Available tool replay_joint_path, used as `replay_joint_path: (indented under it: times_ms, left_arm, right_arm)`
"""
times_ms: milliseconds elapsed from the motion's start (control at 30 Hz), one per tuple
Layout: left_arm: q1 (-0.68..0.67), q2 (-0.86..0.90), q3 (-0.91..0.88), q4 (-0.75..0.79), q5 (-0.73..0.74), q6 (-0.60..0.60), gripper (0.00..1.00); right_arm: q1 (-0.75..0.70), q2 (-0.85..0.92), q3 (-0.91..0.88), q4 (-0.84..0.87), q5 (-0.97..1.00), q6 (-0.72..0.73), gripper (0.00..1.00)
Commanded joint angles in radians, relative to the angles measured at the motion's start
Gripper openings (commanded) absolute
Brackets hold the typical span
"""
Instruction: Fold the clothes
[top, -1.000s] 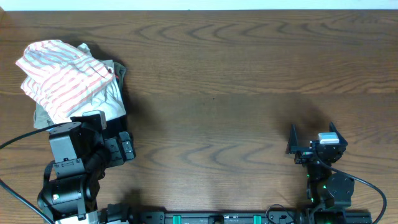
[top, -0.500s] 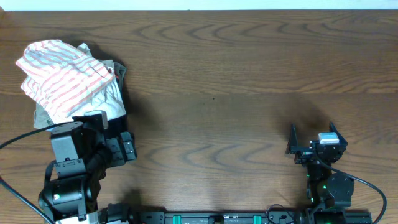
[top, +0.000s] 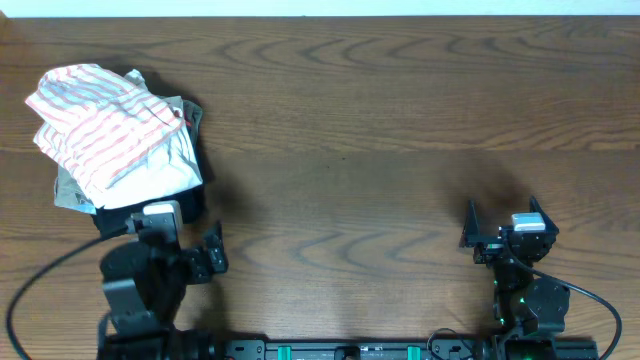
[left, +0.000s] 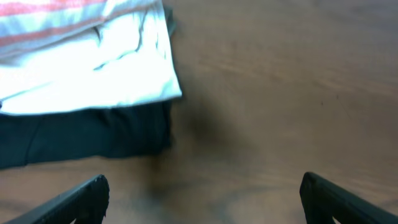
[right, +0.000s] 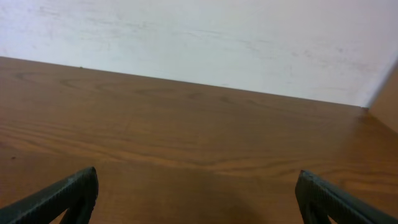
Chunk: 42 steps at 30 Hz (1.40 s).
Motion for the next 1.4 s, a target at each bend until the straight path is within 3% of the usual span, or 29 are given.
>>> replay_joint_path:
  times_ms: [0,300,567,1367]
  left_arm:
    - [-0.005,-0.125,-0.124,0.085,-0.008,0.002,0.98]
    - [-0.009,-0.375,-0.346,0.314,-0.008,0.029,0.98]
    - [-0.073,-0.385,-0.569,0.726,-0.008,0.181,0.98]
    - [-0.075,-0.383,-0.565,0.681,-0.009,0.137,0.98]
  right_arm:
    - [0.014,-0.005,-0.002,-0.005,-0.01,-0.013,0.99]
    - [0.014,-0.005,-0.002,-0.005,-0.01,-0.013,0.99]
    - [0.014,-0.005,-0.002,-0.005,-0.01,-0.013,0.99]
    - [0.014,-0.005,-0.002,-0.005,-0.01,-0.013,0.99]
